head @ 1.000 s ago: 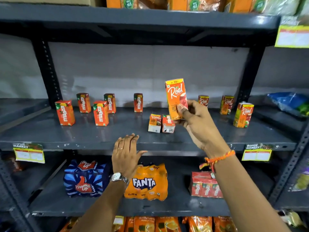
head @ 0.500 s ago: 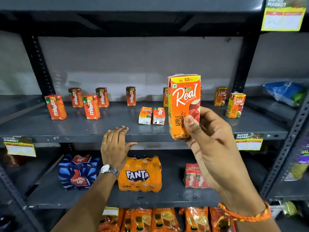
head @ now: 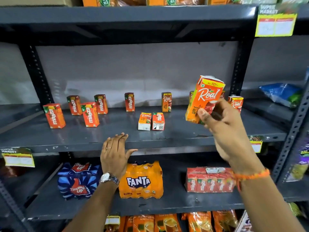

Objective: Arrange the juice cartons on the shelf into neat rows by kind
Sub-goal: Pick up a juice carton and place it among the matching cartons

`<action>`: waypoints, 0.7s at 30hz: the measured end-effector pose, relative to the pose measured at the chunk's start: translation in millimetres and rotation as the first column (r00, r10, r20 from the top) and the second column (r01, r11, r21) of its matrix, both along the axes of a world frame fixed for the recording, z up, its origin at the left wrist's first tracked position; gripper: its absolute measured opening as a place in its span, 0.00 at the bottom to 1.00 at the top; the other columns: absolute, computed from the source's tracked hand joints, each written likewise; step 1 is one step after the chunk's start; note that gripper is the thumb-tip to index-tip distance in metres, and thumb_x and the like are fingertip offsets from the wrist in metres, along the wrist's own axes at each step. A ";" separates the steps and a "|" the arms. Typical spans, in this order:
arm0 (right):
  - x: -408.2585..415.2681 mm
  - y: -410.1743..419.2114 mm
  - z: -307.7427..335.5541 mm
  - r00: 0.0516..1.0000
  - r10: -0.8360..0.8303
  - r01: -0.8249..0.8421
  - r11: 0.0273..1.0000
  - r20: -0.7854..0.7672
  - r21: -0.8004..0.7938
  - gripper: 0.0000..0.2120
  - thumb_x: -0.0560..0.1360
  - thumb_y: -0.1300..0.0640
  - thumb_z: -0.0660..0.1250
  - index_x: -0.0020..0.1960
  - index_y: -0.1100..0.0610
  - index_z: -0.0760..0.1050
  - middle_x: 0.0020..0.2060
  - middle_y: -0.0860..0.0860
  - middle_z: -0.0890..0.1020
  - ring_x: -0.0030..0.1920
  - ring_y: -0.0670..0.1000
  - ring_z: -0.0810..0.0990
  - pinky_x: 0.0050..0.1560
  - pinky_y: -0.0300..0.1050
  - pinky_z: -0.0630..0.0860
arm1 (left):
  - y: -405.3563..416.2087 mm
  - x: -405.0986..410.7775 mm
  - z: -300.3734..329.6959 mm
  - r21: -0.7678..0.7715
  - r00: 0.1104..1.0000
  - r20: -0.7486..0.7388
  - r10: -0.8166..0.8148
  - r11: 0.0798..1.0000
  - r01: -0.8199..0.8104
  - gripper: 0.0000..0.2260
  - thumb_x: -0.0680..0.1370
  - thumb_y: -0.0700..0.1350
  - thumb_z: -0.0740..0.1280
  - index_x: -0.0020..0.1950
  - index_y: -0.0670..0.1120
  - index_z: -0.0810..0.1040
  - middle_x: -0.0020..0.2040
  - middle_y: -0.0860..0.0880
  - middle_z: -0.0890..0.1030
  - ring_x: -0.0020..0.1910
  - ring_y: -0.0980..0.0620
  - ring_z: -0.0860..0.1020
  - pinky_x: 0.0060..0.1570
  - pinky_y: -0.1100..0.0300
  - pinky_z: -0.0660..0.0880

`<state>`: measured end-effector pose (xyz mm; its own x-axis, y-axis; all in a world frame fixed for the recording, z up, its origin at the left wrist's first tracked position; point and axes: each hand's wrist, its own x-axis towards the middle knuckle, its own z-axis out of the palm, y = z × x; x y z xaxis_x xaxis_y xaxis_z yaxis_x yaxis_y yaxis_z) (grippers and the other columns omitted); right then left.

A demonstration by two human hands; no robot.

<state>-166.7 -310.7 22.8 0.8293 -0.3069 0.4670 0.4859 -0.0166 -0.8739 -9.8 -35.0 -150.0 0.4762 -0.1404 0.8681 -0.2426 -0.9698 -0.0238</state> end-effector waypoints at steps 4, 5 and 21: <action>53.2 -38.7 -6.7 0.974 -0.203 0.185 0.968 -0.095 -0.167 0.12 0.72 0.67 0.72 0.53 0.56 0.77 0.40 0.47 0.83 0.36 0.36 0.82 0.40 0.30 0.78 | 1.0 0.1 -0.5 0.010 1.000 0.001 -0.024 1.000 0.024 0.27 0.75 0.62 0.65 0.64 0.43 0.76 0.61 0.45 0.81 0.61 0.43 0.79 0.67 0.47 0.68; 67.5 -48.1 -10.6 0.964 -0.228 0.200 0.960 -0.133 -0.196 0.13 0.71 0.67 0.73 0.53 0.57 0.77 0.40 0.47 0.83 0.37 0.40 0.83 0.42 0.32 0.80 | 1.2 0.4 -0.4 0.009 1.000 -0.008 -0.026 1.000 0.026 0.27 0.75 0.62 0.66 0.64 0.43 0.76 0.62 0.45 0.81 0.61 0.43 0.78 0.67 0.47 0.67; 145.2 -109.5 -43.5 0.807 -0.482 0.291 0.827 -0.340 -0.480 0.20 0.72 0.62 0.74 0.63 0.63 0.77 0.60 0.56 0.83 0.62 0.56 0.80 0.63 0.47 0.73 | 4.0 1.1 0.2 -0.026 0.998 0.009 -0.069 0.997 0.069 0.27 0.76 0.62 0.64 0.65 0.43 0.76 0.63 0.44 0.81 0.62 0.43 0.78 0.67 0.47 0.67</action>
<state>-21.5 -420.2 -20.7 0.8198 -0.5188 0.2425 -0.0608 -0.5000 -0.8639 -8.7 -31.0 -149.8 0.4596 -0.1492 0.8755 -0.3085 -0.9512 -0.0002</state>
